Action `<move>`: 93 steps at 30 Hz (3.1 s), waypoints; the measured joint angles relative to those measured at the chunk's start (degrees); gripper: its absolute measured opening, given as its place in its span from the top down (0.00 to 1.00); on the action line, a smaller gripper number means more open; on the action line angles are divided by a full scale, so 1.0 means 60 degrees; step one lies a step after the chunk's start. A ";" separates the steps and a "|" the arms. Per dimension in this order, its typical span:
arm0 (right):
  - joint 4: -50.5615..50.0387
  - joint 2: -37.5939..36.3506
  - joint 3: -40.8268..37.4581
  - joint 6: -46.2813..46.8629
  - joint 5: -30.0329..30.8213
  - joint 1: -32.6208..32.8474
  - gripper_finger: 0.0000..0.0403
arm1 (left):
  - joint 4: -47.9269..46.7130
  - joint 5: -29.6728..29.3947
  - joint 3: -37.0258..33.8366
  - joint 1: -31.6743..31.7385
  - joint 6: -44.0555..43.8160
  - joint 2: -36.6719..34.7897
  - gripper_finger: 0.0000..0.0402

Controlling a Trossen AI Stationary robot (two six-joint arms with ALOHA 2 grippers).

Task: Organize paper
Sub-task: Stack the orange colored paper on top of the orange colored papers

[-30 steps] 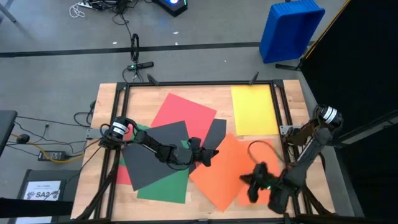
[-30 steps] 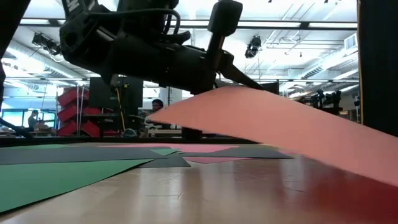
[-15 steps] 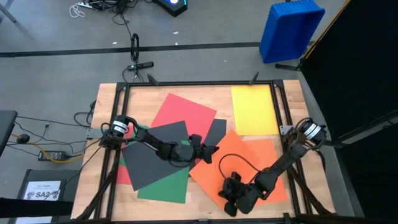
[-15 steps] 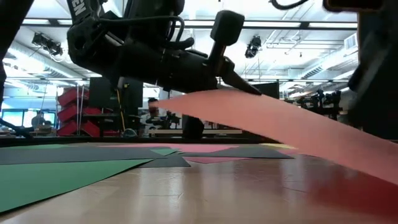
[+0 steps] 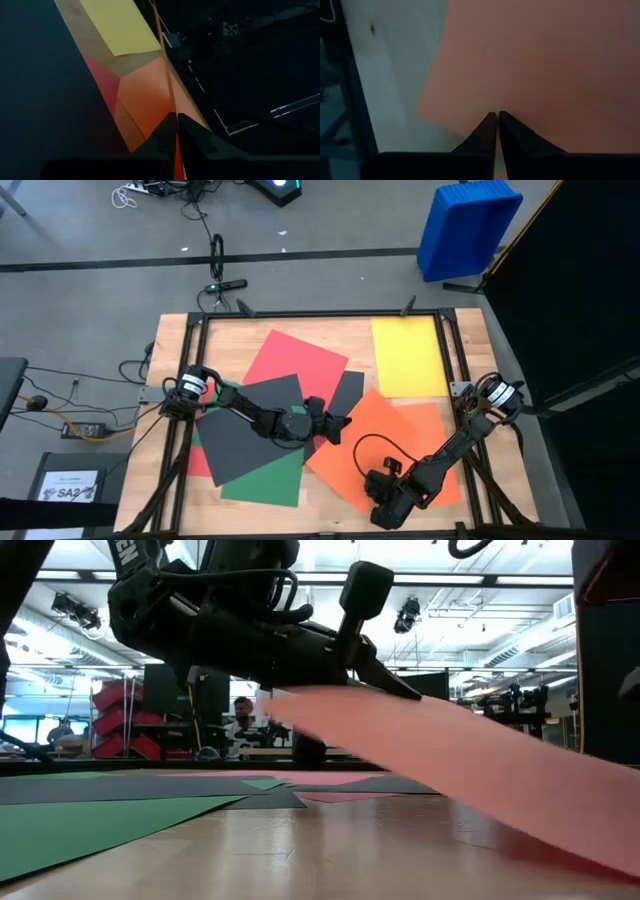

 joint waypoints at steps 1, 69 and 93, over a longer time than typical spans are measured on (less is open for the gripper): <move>-0.0138 0.0000 0.0034 0.0053 -0.0091 0.0009 1.00 | 0.0000 0.0031 0.0000 0.0000 0.0007 0.0000 1.00; -0.2438 -0.0026 0.0519 0.1222 -0.1472 0.0457 1.00 | -0.2449 0.7964 0.0022 0.1102 0.0819 -0.0036 0.65; -0.2374 -0.0459 0.0749 0.1266 -0.0872 0.0450 0.99 | -0.2827 0.7609 0.0231 0.0637 0.0431 -0.0136 1.00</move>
